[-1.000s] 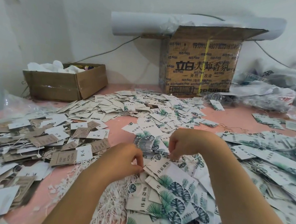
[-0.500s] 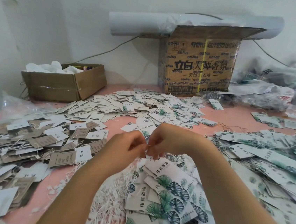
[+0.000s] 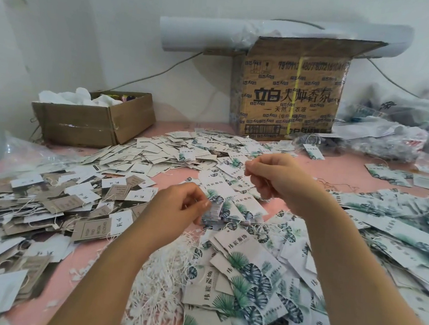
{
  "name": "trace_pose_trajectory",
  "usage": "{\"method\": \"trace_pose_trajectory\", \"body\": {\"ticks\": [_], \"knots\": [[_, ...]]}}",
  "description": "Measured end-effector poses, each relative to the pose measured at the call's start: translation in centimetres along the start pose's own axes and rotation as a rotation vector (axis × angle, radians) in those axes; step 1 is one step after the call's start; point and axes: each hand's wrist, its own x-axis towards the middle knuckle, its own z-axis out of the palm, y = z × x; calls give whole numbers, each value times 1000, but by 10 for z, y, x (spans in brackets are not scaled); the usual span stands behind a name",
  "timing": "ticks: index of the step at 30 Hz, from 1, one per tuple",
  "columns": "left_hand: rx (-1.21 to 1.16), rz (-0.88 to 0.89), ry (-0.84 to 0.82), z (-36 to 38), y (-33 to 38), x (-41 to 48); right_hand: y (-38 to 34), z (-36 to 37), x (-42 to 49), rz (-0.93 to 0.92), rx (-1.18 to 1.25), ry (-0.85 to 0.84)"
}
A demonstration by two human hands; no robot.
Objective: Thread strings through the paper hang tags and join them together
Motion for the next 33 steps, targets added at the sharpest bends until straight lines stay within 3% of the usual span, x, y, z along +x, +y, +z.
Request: {"method": "trace_pose_trajectory", "body": {"ticks": [2, 4, 6, 8, 14, 17, 20, 23, 28, 33], "knots": [[28, -11, 8, 1, -2, 0, 2, -2, 0, 17, -71, 27], [38, -22, 10, 2, -3, 1, 1, -6, -3, 40, -363, -18], [26, -13, 12, 3, -4, 1, -3, -5, -7, 107, -719, -173], [-3, 1, 8, 5, -3, 1, -6, 1, -9, 152, -856, -312], [-74, -5, 37, 11, -6, 4, 0, 36, -3, 23, -490, -487], [-92, -9, 69, 16, -9, 5, 11, 50, 3, -30, -570, -371], [-84, -36, 130, 26, -14, 4, 27, 52, 11, -91, -744, -52], [0, -103, 178, 33, -22, 6, 38, 48, 15, -17, -851, 229], [113, -224, 145, 36, -34, 6, 47, 47, 18, 85, -905, 214], [144, -187, 78, 42, -37, 6, 49, 51, 21, 103, -800, 222]]}}
